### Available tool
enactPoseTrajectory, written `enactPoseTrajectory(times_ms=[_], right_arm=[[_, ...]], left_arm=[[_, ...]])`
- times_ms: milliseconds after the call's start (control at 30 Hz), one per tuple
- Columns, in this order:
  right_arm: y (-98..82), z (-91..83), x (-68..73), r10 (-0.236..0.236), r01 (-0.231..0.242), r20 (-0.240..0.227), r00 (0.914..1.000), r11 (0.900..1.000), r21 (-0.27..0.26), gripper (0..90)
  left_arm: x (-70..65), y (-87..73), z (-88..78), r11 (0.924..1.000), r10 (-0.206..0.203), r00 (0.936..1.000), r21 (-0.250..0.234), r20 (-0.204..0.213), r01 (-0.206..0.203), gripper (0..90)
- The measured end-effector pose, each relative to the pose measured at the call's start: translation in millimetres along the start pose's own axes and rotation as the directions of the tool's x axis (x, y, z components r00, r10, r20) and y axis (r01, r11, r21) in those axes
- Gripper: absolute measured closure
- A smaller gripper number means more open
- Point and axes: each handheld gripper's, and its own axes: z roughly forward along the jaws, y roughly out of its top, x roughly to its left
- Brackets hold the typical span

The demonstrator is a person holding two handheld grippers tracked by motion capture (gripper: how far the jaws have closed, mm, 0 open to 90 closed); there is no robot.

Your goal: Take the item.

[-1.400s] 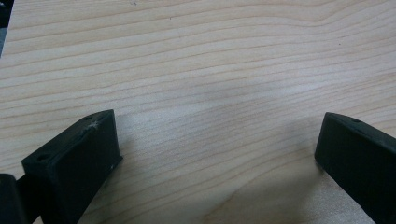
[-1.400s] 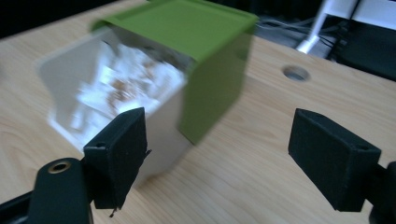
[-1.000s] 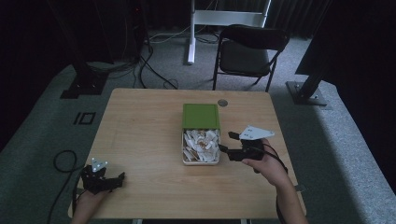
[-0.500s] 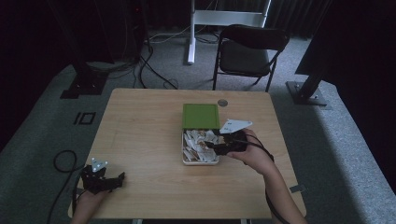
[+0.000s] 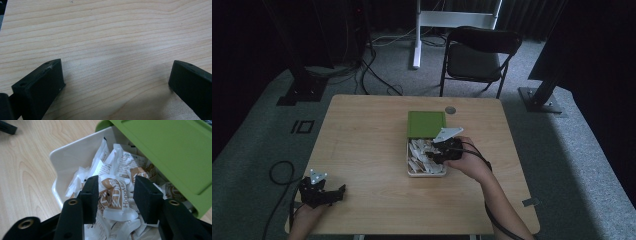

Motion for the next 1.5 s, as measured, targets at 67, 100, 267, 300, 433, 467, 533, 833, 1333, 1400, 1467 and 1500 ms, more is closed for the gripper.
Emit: enactPoseTrajectory(times_ms=[67, 100, 267, 300, 433, 467, 533, 833, 1333, 1400, 1467, 1500], right_arm=[[0.7, 3.3, 0.6, 0.008, -0.009, 0.018, 0.9998, 1.000, 0.015, 59.9], [1.0, 4.4, 1.0, 0.013, -0.013, 0.017, 0.9998, 1.000, 0.020, 60.4], [3.9, 11.8, 1.2, 0.009, -0.010, 0.011, 0.9999, 0.998, 0.057, 61.9], [4.3, 13.2, 1.2, 0.011, -0.012, 0.011, 0.9999, 0.998, 0.065, 61.7], [4.7, 18.7, -0.6, 0.016, -0.017, 0.016, 0.9997, 0.996, 0.090, 59.8], [4.2, 19.9, -1.1, 0.018, -0.019, 0.017, 0.9997, 0.996, 0.091, 59.9], [2.5, 22.5, -1.0, 0.026, -0.027, 0.013, 0.9996, 0.995, 0.096, 60.3], [0.9, 26.5, -0.1, 0.063, -0.063, 0.004, 0.9980, 0.991, 0.120, 70.2], [4.4, 11.0, 3.3, 0.070, -0.069, -0.004, 0.9976, 0.996, 0.057, 75.6], [5.8, 6.4, 4.7, 0.072, -0.071, -0.011, 0.9974, 0.997, 0.043, 75.6], [7.3, 2.4, 5.5, 0.077, -0.076, -0.023, 0.9968, 0.997, 0.025, 75.7], [7.8, 0.8, 5.9, 0.077, -0.076, -0.028, 0.9966, 0.997, 0.020, 75.7]], left_arm=[[0.1, 0.0, 0.0, 1.0000, 0.001, 1.0000, 0.001, 0.000, -0.001, 0.7], [0.1, 0.0, -0.1, 1.0000, 0.002, 1.0000, 0.001, 0.000, -0.002, 0.7], [0.1, 0.0, -0.1, 1.0000, 0.001, 1.0000, 0.001, 0.000, -0.001, 0.7], [0.1, 0.0, -0.1, 1.0000, 0.001, 1.0000, 0.001, 0.000, -0.001, 0.7], [0.1, 0.0, -0.1, 1.0000, 0.001, 1.0000, 0.001, 0.000, -0.001, 0.7], [0.1, 0.0, -0.1, 1.0000, 0.002, 1.0000, 0.001, 0.000, -0.002, 0.7], [0.1, 0.0, -0.1, 1.0000, 0.001, 1.0000, 0.001, 0.000, -0.001, 0.7], [0.1, 0.0, -0.1, 1.0000, 0.001, 1.0000, 0.001, 0.000, -0.001, 0.7], [0.1, 0.0, -0.1, 1.0000, 0.001, 1.0000, 0.001, 0.000, -0.001, 0.7], [0.1, 0.0, -0.1, 1.0000, 0.001, 1.0000, 0.001, 0.000, -0.001, 0.7], [0.1, 0.0, -0.1, 1.0000, 0.002, 1.0000, 0.001, 0.000, -0.002, 0.7], [0.2, 0.0, -0.1, 1.0000, 0.003, 1.0000, 0.002, 0.000, -0.003, 0.7]])
